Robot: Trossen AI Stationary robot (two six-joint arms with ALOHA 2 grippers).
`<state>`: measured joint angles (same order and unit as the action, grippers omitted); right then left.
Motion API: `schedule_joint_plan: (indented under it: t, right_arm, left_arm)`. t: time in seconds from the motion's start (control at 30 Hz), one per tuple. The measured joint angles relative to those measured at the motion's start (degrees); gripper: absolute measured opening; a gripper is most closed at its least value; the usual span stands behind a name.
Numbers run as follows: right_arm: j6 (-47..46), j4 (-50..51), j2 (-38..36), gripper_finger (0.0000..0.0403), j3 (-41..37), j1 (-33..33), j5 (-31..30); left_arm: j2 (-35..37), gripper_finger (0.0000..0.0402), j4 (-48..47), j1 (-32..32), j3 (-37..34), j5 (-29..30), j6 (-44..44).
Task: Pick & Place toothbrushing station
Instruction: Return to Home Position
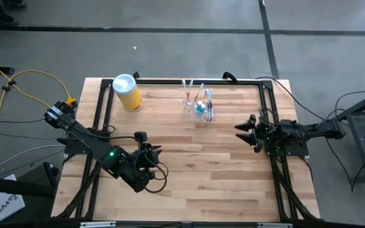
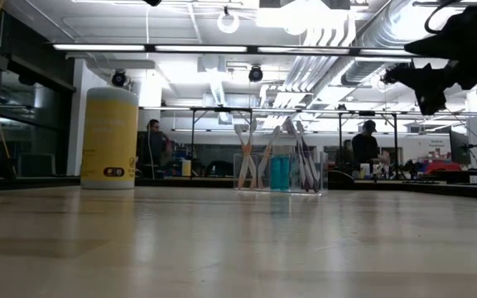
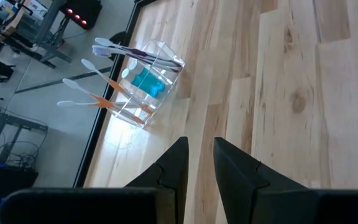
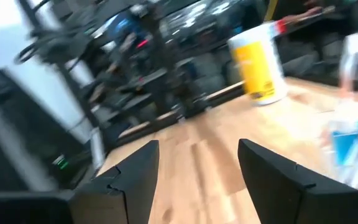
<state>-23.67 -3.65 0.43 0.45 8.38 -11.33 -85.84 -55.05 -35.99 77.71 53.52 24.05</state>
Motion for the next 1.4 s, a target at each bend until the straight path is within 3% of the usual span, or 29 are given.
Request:
schedule_joint_plan:
  t: [0.4, 1.4]
  right_arm:
    - [0.6, 2.8, 0.0, 0.0213, 0.0, -0.2, 11.8]
    - [1.0, 3.0, 0.6, 0.0211, -0.1, -0.1, 11.8]
  left_arm:
    - [0.0, 0.0069, 1.6, 0.0, 0.0, -1.4, 0.0]
    - [0.0, 0.0069, 2.8, -0.1, 0.0, -4.2, -0.1]
